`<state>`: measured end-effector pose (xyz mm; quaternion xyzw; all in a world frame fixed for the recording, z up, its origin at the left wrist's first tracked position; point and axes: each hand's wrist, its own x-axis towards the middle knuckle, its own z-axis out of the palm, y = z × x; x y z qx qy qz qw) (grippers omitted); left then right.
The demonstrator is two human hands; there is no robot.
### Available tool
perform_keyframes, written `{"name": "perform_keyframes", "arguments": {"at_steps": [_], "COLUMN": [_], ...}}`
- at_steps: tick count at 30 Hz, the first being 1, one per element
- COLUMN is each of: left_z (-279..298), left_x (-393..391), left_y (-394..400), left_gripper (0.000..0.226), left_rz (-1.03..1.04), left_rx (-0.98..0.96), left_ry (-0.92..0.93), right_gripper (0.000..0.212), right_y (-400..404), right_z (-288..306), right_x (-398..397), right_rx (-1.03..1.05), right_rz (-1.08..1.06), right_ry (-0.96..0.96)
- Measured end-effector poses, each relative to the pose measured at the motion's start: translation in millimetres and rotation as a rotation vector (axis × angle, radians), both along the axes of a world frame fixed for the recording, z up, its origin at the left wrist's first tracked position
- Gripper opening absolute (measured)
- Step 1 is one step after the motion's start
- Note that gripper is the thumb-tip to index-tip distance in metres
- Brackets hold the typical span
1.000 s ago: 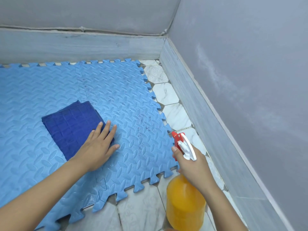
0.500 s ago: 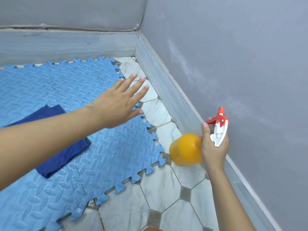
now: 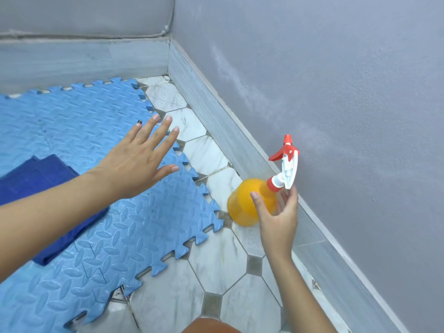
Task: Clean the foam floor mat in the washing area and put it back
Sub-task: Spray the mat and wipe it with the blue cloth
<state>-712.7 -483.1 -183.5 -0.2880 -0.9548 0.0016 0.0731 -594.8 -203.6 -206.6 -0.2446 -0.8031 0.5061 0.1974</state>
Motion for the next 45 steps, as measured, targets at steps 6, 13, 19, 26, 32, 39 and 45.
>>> {"name": "perform_keyframes", "arguments": {"at_steps": [6, 13, 19, 26, 32, 39, 45], "left_z": [-4, -35, -56, -117, -153, -162, -159], "left_x": [16, 33, 38, 55, 69, 13, -17], "left_y": [-41, -115, -146, -137, -124, -235, -208], "left_gripper": [0.079, 0.085, 0.080, 0.083, 0.075, 0.070, 0.064], "left_rz": [0.094, 0.345, 0.559, 0.759, 0.934, 1.284, 1.130], "left_rx": [-0.019, -0.029, 0.071, 0.221, 0.263, 0.293, 0.271], "left_ry": [-0.031, -0.162, -0.201, -0.270, -0.237, -0.129, -0.108], "right_gripper": [0.101, 0.101, 0.096, 0.078, 0.060, 0.065, 0.065], "right_y": [-79, -131, -200, -288, -296, -289, -291], "right_z": [-19, -24, -38, -67, -119, -132, -134], "right_x": [48, -53, -138, -223, -252, -246, -246], "right_rx": [0.151, 0.532, 0.800, 0.827, 0.923, 0.944, 0.983], "right_rz": [0.242, 0.727, 0.917, 1.004, 0.995, 0.978, 0.957], "right_ry": [-0.146, -0.161, -0.100, -0.135, -0.247, -0.167, -0.151]}}
